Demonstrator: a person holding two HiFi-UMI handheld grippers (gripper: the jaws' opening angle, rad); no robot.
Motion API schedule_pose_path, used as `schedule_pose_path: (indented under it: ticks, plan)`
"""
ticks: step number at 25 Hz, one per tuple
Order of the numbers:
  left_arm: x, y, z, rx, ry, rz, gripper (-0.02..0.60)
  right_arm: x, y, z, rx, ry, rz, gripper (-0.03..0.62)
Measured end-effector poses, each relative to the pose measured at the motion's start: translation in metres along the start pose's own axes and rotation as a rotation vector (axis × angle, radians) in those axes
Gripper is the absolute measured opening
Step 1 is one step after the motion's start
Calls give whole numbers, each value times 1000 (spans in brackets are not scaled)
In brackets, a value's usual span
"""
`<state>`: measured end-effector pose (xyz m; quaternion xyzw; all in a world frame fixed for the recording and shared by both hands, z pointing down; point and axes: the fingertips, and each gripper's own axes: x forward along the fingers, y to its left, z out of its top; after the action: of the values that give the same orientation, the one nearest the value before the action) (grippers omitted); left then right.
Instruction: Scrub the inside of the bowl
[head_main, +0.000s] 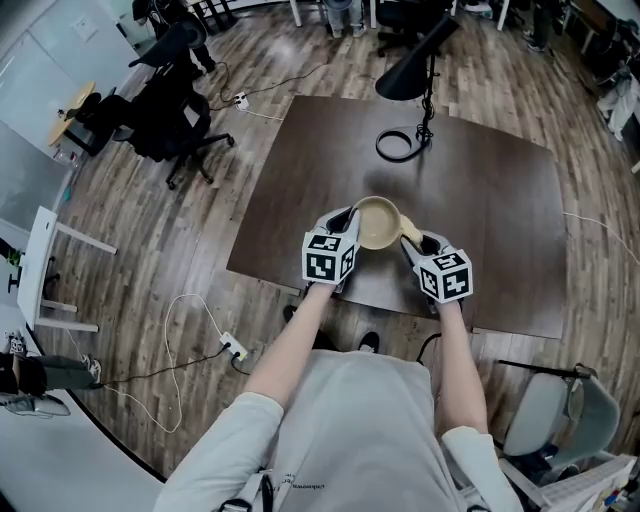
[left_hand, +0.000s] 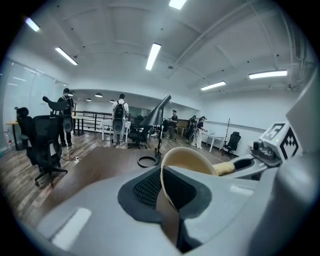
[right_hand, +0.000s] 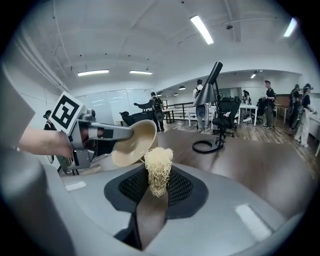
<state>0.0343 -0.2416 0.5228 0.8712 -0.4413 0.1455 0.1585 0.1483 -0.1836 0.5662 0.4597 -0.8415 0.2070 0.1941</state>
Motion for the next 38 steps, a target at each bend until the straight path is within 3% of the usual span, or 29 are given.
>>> schedule_pose_path:
  ticks: [12, 17, 26, 38]
  plan:
    - [-18, 26, -28, 57, 79, 12, 15, 33, 22, 22, -42, 24, 31, 110]
    - [-19, 26, -37, 154, 117, -17, 16, 40, 27, 17, -37, 44, 45, 110]
    - [-9, -2, -61, 428, 201, -113, 15, 45, 30, 1, -45, 127, 70, 110]
    - [-9, -18, -77, 543, 249, -146, 15, 50, 40, -6, -72, 166, 75, 110]
